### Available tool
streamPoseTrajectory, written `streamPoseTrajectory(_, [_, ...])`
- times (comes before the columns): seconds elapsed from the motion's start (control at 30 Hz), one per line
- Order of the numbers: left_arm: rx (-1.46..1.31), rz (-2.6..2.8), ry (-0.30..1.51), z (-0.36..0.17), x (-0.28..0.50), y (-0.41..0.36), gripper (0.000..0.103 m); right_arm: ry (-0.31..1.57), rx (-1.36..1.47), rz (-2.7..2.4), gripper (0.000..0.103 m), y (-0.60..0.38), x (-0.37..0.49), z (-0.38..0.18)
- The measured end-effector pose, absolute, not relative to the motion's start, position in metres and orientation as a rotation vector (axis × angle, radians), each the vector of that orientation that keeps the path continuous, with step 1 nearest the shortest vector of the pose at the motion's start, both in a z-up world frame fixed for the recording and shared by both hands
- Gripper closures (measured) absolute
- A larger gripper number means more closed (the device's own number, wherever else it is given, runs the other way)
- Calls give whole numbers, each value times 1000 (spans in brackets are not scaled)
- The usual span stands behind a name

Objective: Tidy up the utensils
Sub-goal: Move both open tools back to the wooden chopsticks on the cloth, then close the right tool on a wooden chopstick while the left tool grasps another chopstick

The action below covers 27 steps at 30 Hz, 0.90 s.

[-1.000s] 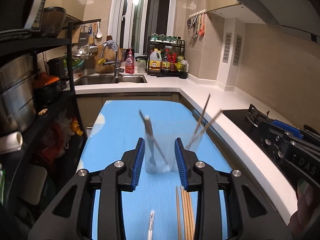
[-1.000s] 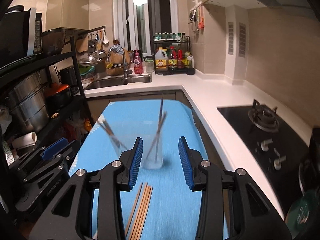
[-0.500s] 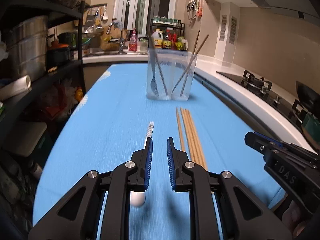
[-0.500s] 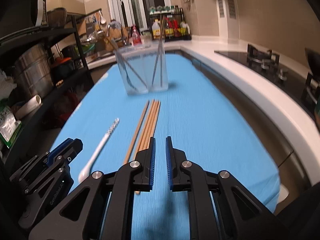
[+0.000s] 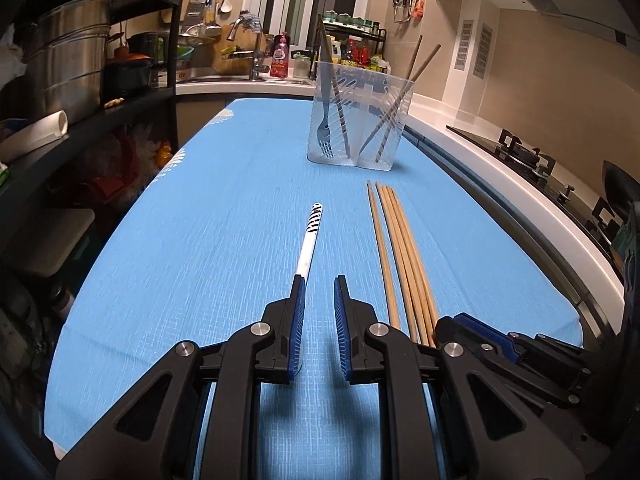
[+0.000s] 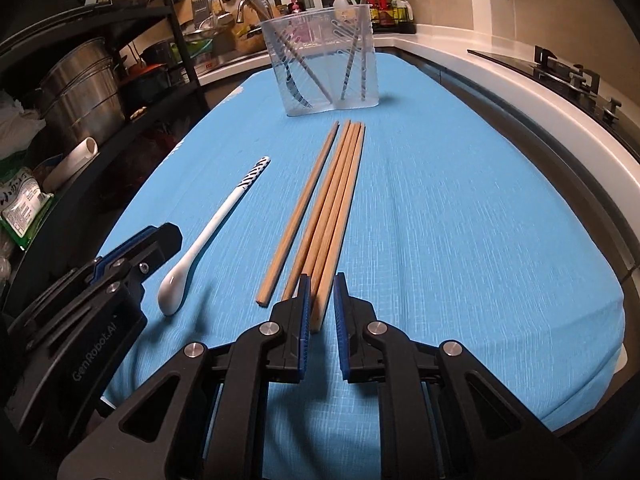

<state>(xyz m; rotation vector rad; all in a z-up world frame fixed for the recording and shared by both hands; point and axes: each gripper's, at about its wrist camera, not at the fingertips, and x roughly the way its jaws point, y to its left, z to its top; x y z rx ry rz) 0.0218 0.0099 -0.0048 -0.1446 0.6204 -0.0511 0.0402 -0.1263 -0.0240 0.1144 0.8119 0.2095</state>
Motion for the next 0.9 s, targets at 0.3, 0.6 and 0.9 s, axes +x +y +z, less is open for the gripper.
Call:
streamPoseTrajectory(0.3, [-164, -77, 627, -7, 26, 9, 88, 835, 101, 164, 96, -133, 40, -26])
streamPoseTrajectory(0.6, [-175, -221, 690, -25, 37, -18, 88, 833, 120, 32, 97, -157, 41, -26])
streamPoseTrajectory(0.9, [-107, -229, 719, -35, 42, -33, 88, 831, 142, 7, 97, -165, 42, -27])
